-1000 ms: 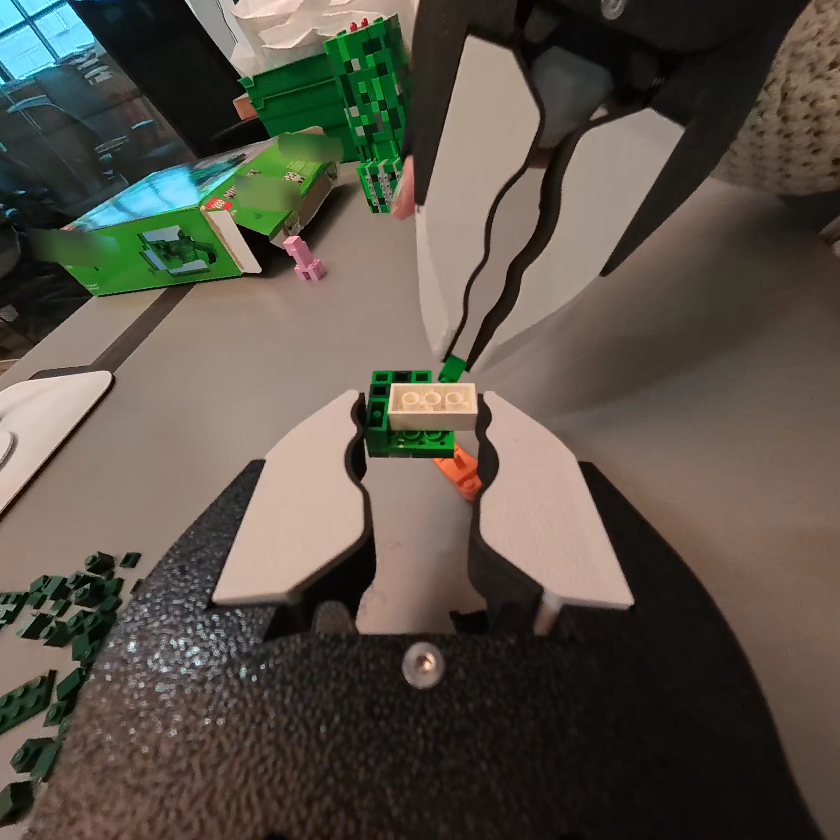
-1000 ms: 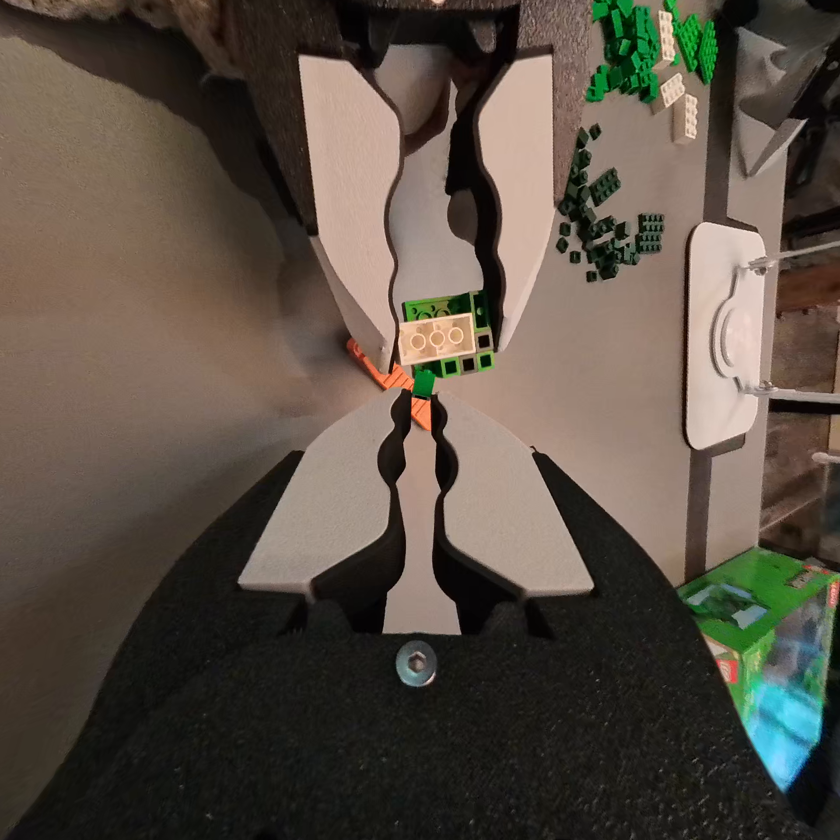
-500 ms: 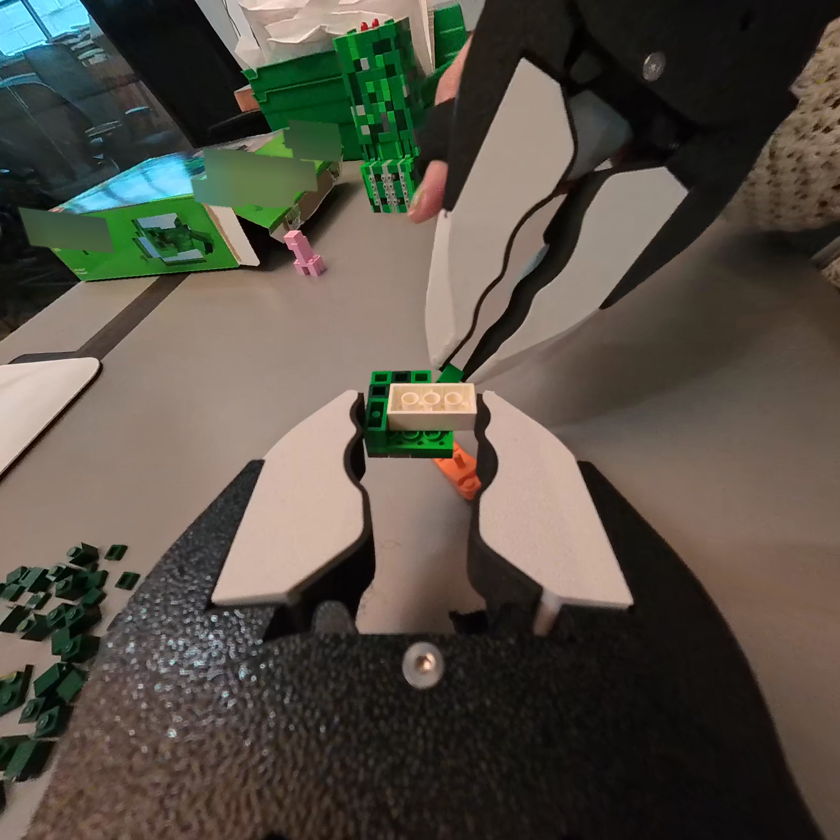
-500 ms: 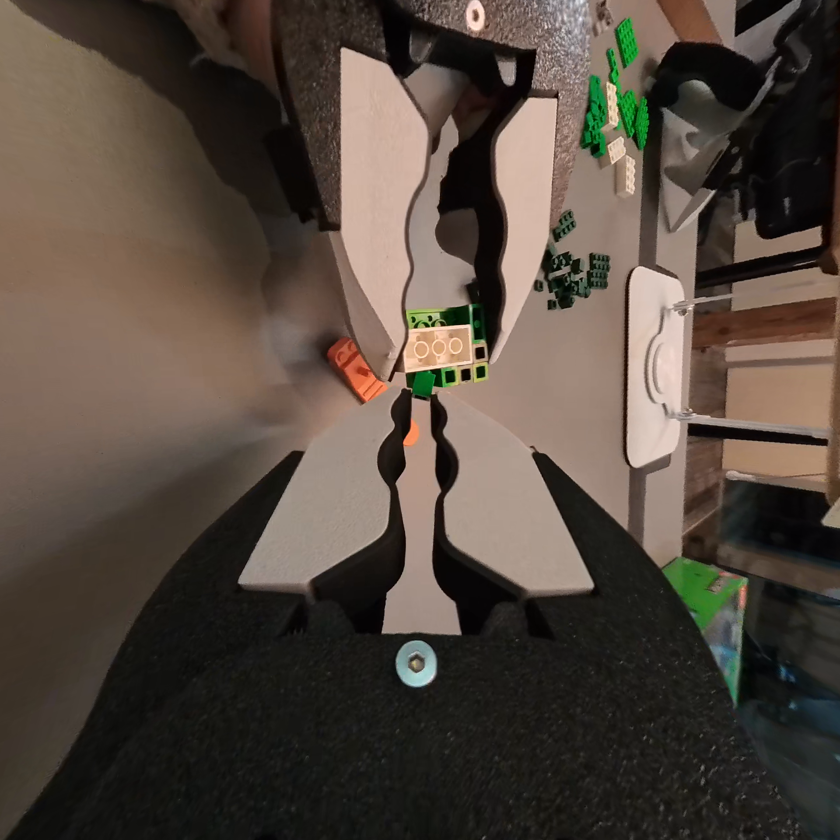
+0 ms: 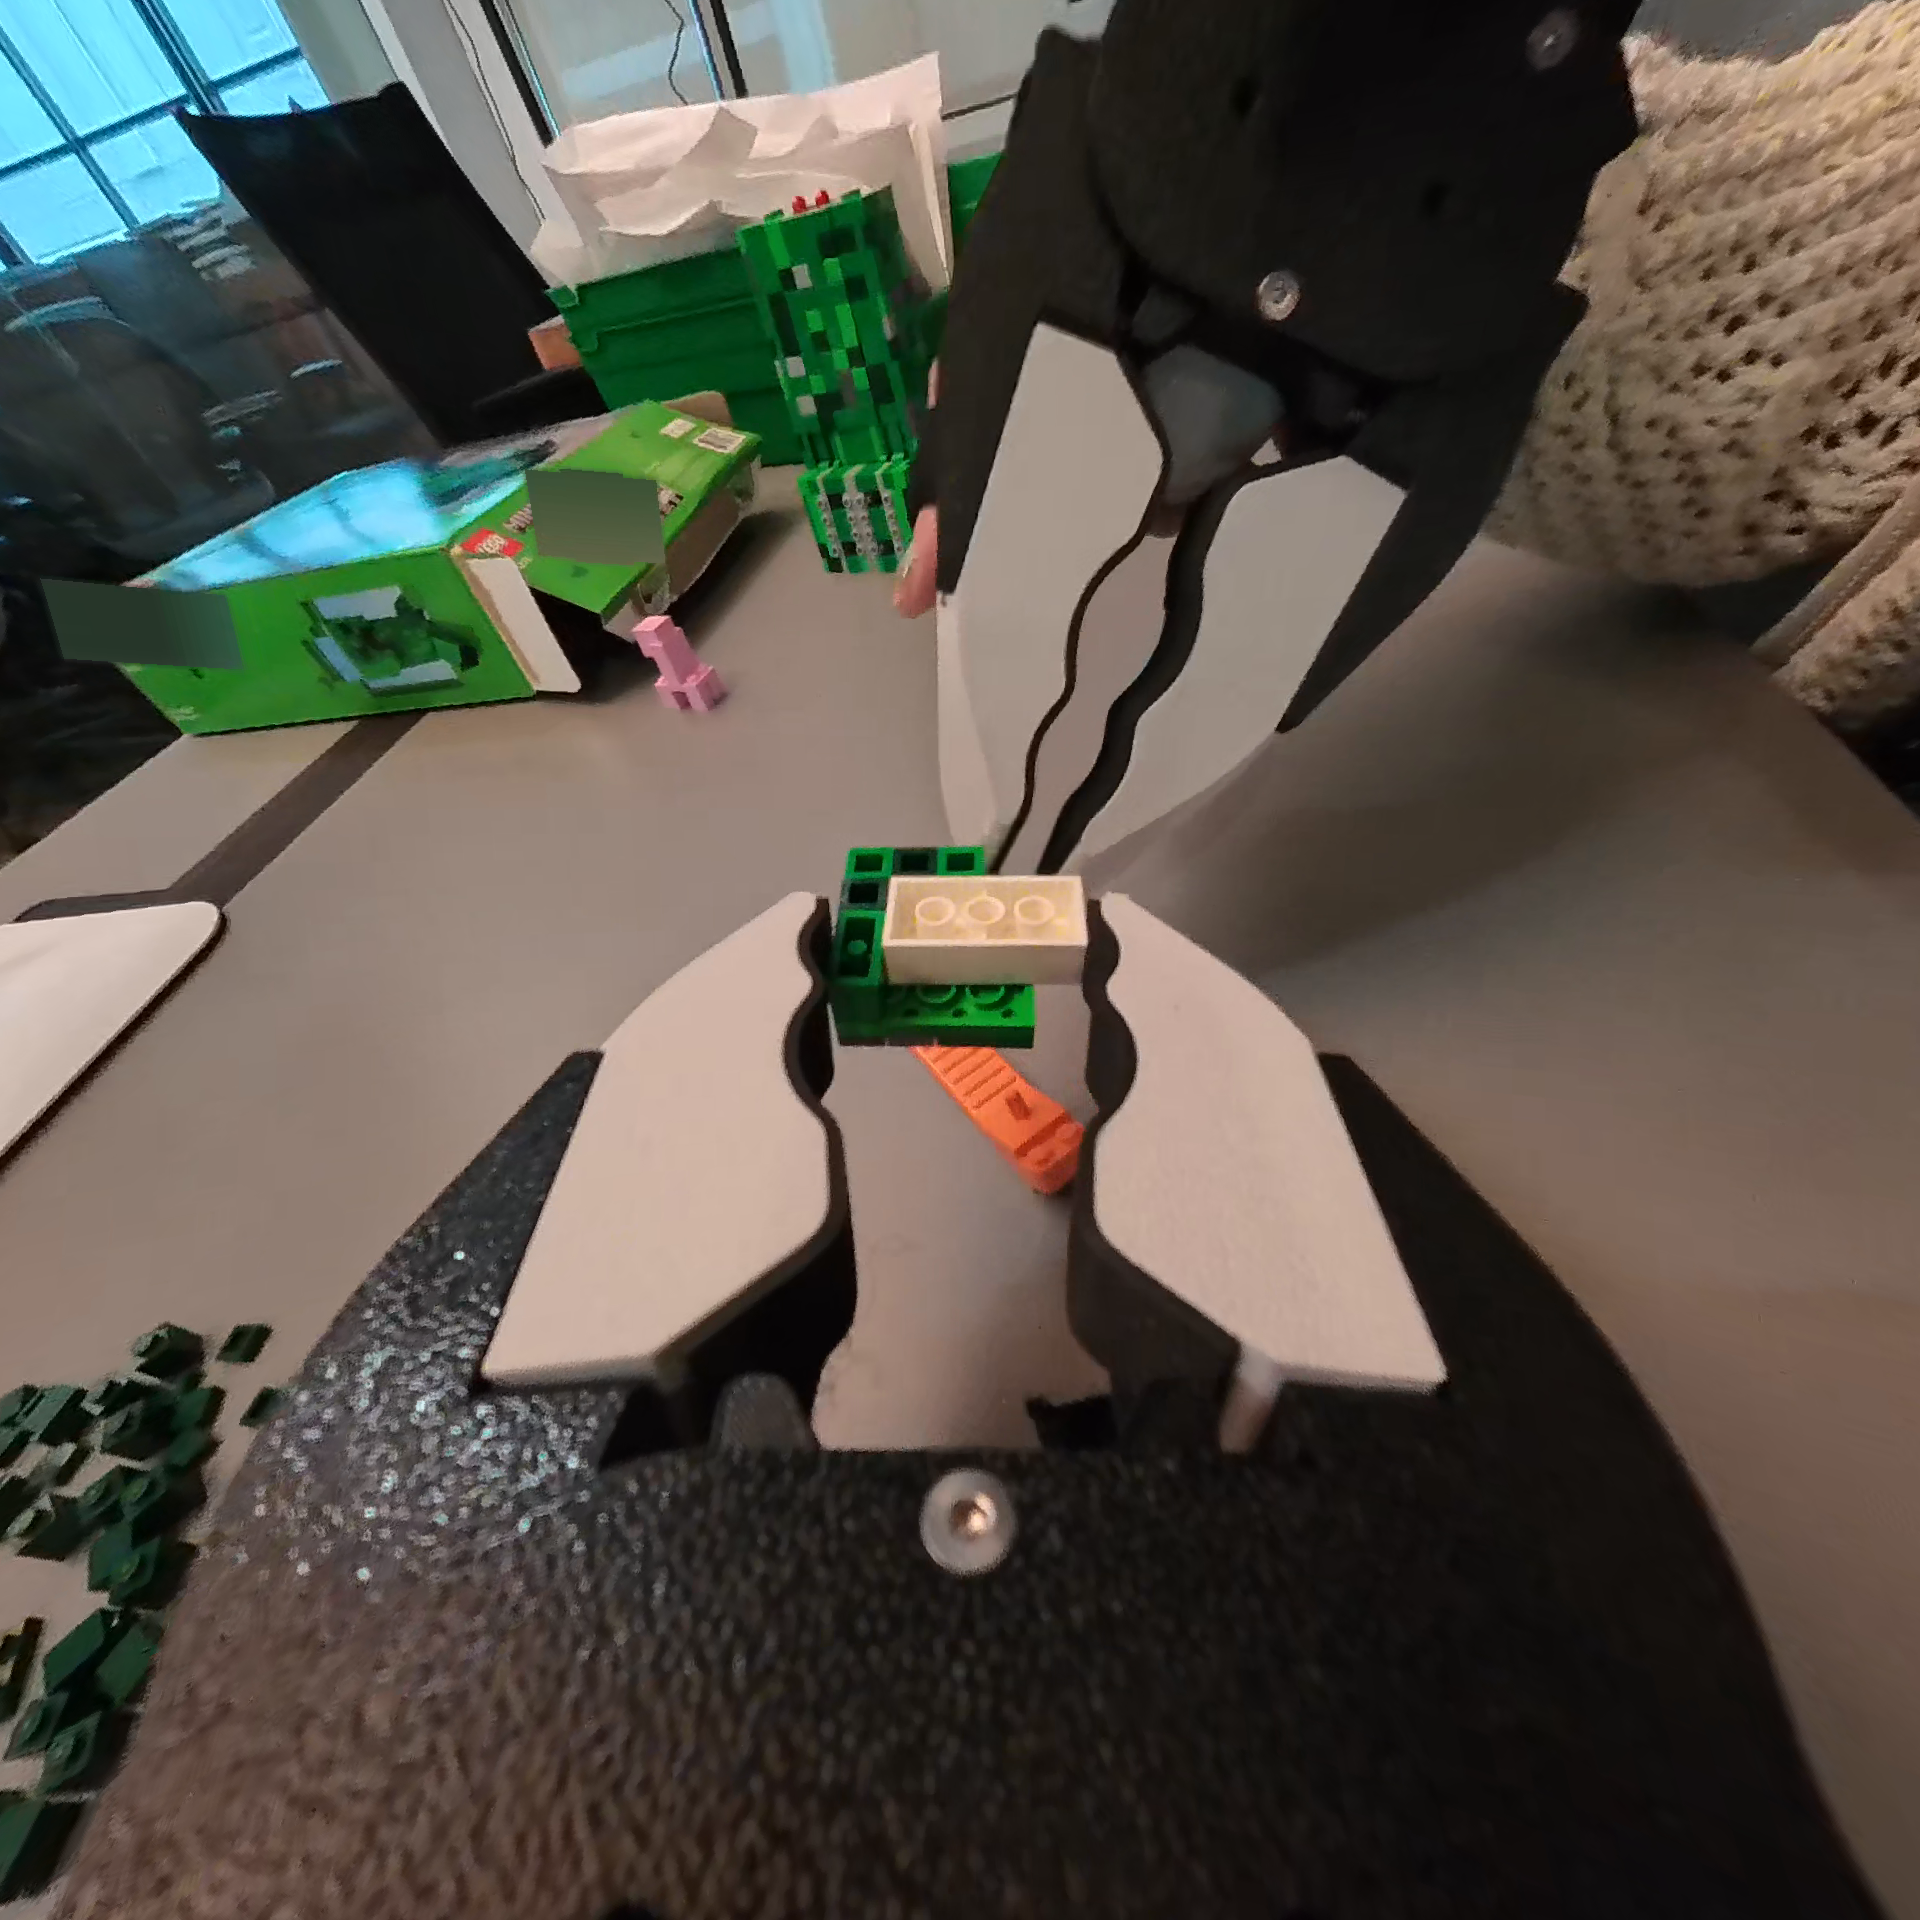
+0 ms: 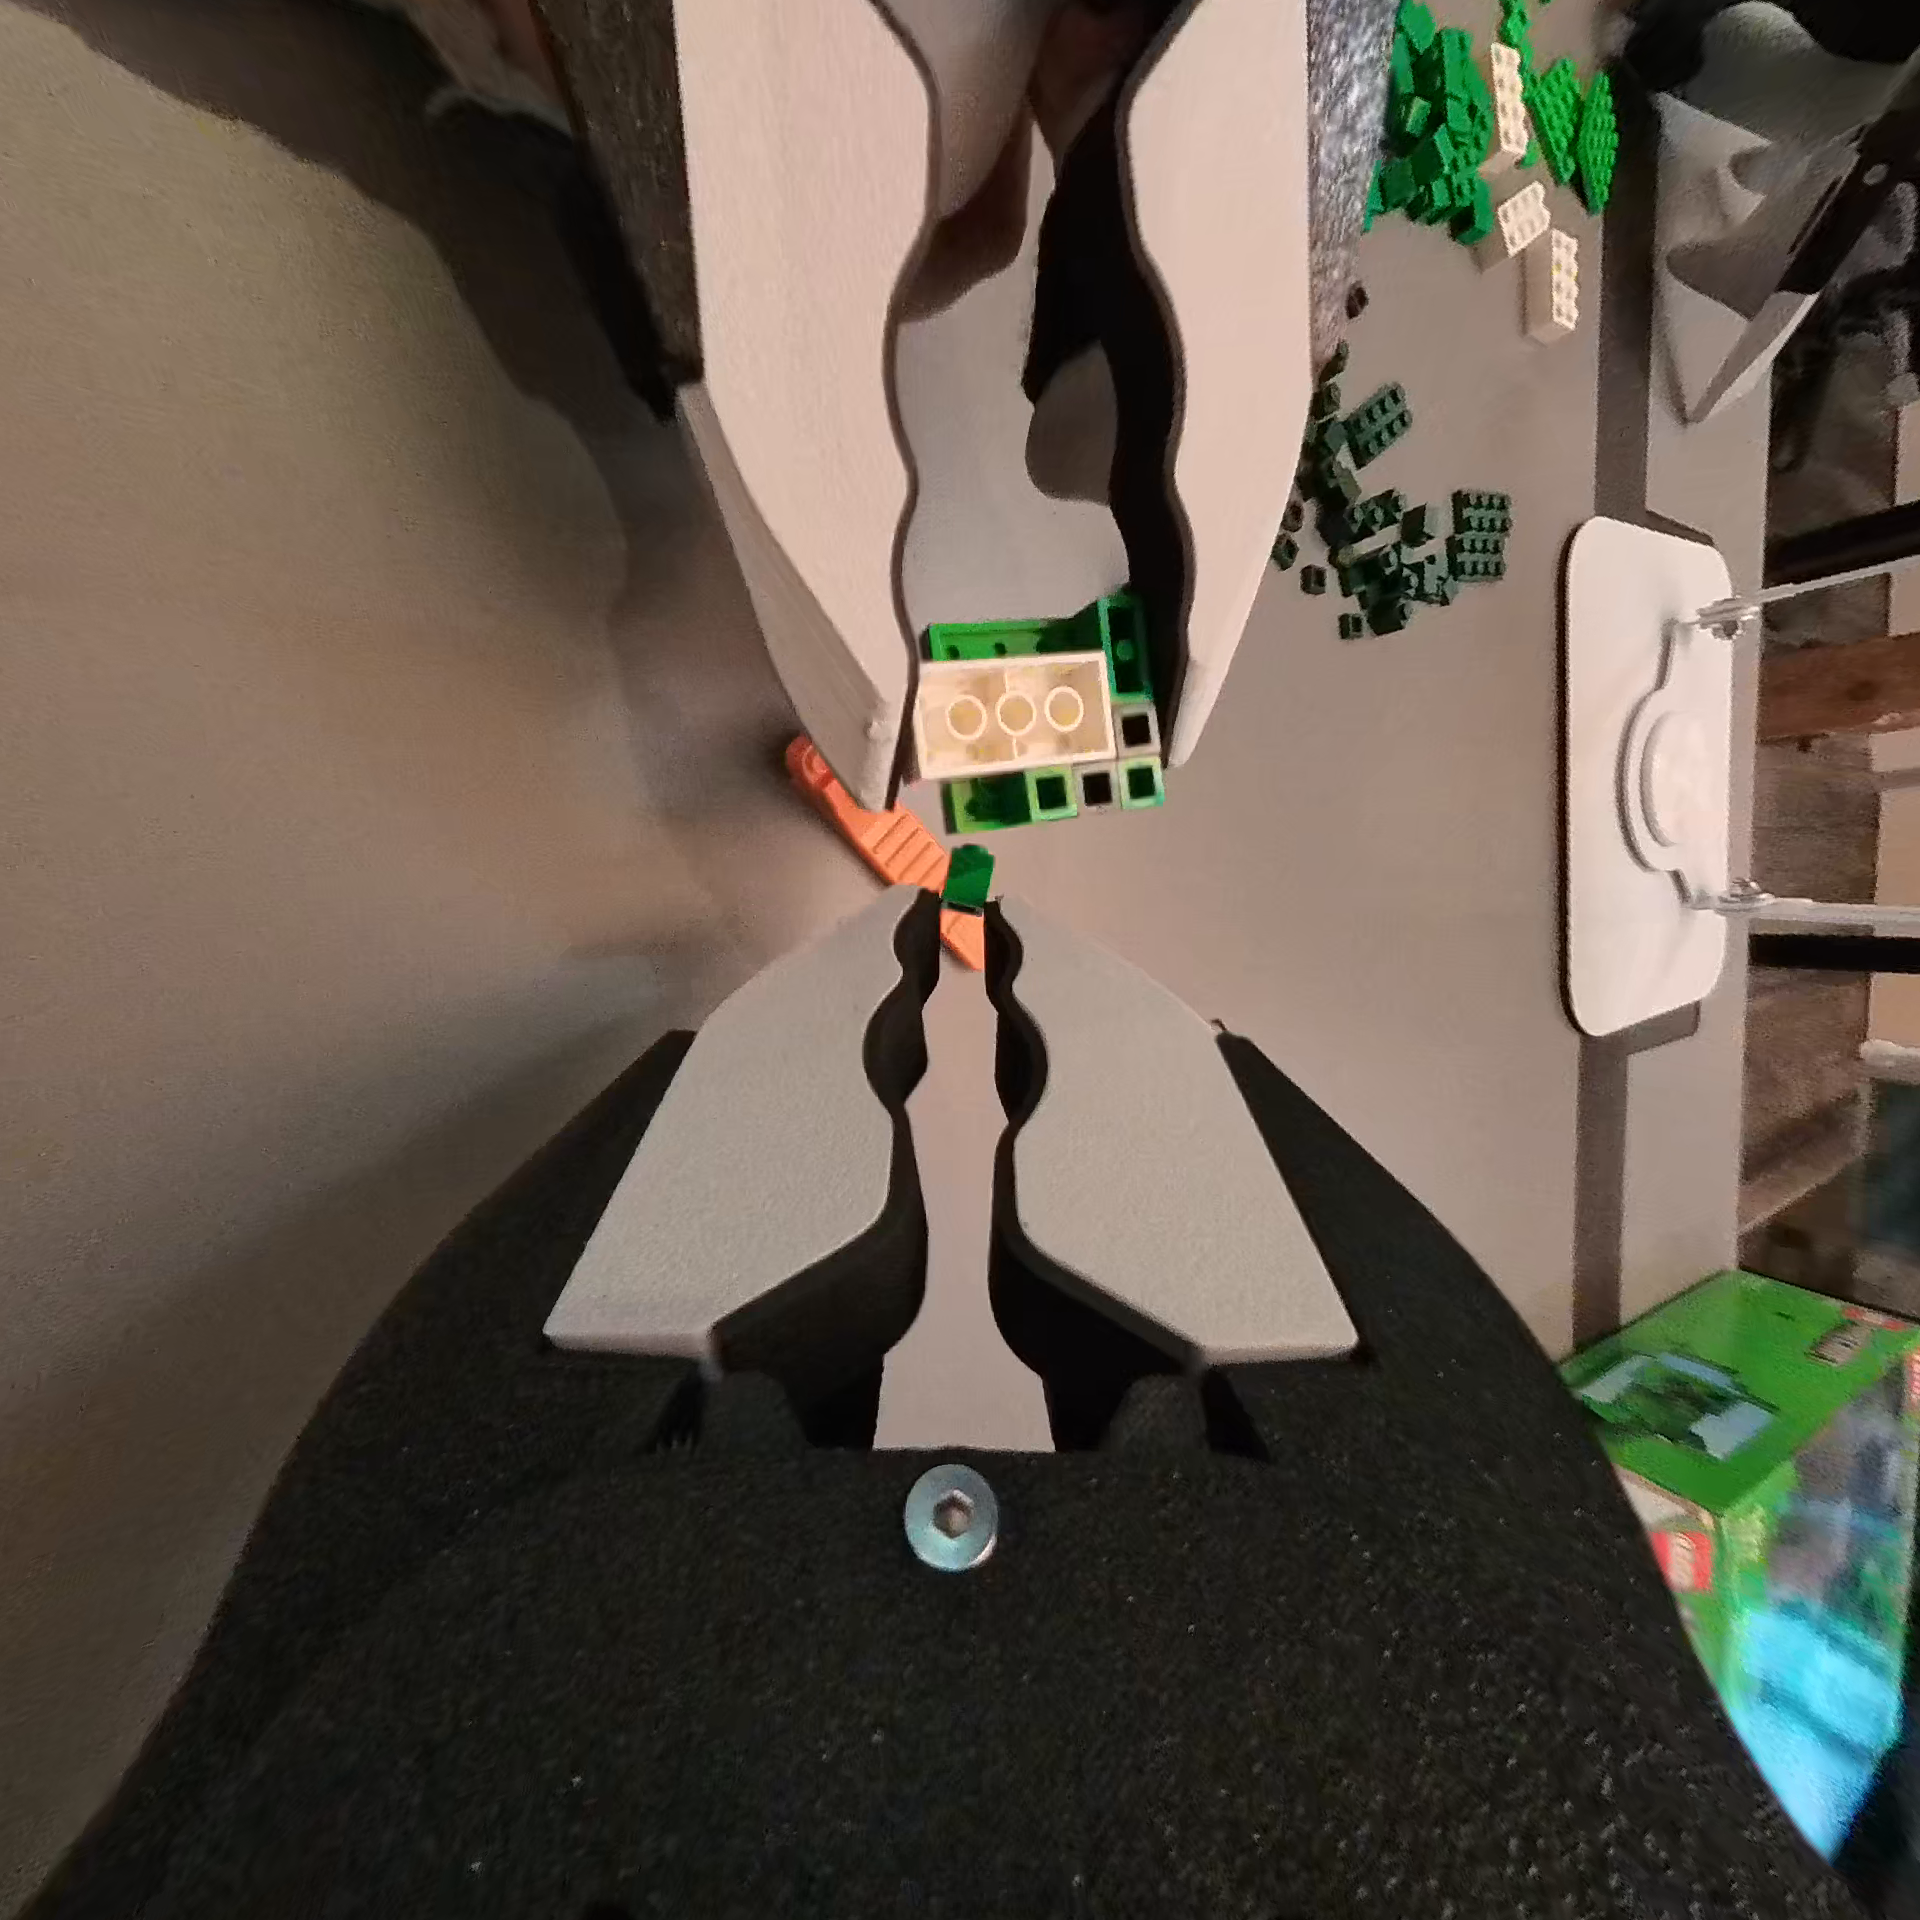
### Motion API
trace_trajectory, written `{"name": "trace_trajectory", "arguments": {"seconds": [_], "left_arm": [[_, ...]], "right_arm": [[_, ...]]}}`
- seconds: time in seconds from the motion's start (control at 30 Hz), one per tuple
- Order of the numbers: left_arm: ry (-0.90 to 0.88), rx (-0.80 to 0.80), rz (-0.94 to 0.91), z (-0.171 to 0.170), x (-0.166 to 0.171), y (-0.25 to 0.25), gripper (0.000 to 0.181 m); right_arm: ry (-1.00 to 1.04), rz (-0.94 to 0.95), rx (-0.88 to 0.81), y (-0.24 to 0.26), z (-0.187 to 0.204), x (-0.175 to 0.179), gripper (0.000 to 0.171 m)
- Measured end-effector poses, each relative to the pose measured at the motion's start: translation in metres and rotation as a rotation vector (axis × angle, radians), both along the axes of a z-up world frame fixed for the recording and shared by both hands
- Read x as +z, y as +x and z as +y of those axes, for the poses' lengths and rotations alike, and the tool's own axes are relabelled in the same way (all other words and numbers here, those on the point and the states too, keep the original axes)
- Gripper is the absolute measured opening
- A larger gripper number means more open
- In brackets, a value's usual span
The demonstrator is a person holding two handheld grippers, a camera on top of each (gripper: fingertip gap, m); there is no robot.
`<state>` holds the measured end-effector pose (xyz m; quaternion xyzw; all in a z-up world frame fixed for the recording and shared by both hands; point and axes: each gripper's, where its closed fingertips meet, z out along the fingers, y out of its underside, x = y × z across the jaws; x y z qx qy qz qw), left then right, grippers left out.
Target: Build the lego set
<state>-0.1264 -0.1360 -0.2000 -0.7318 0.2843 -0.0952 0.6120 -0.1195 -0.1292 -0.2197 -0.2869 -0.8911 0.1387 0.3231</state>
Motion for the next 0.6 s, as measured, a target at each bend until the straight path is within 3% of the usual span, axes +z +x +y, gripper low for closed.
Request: {"name": "trace_trajectory", "arguments": {"seconds": [0.47, 0.6], "left_arm": [[-0.052, 0.069, 0.059, 0.005, -0.012, -0.010, 0.046], [-0.032, 0.141, 0.026, 0.007, -0.006, -0.025, 0.046]], "right_arm": [[-0.074, 0.020, -0.021, 0.001, 0.002, -0.003, 0.000], [-0.258, -0.024, -0.021, 0.008, -0.004, -0.013, 0.010]]}}
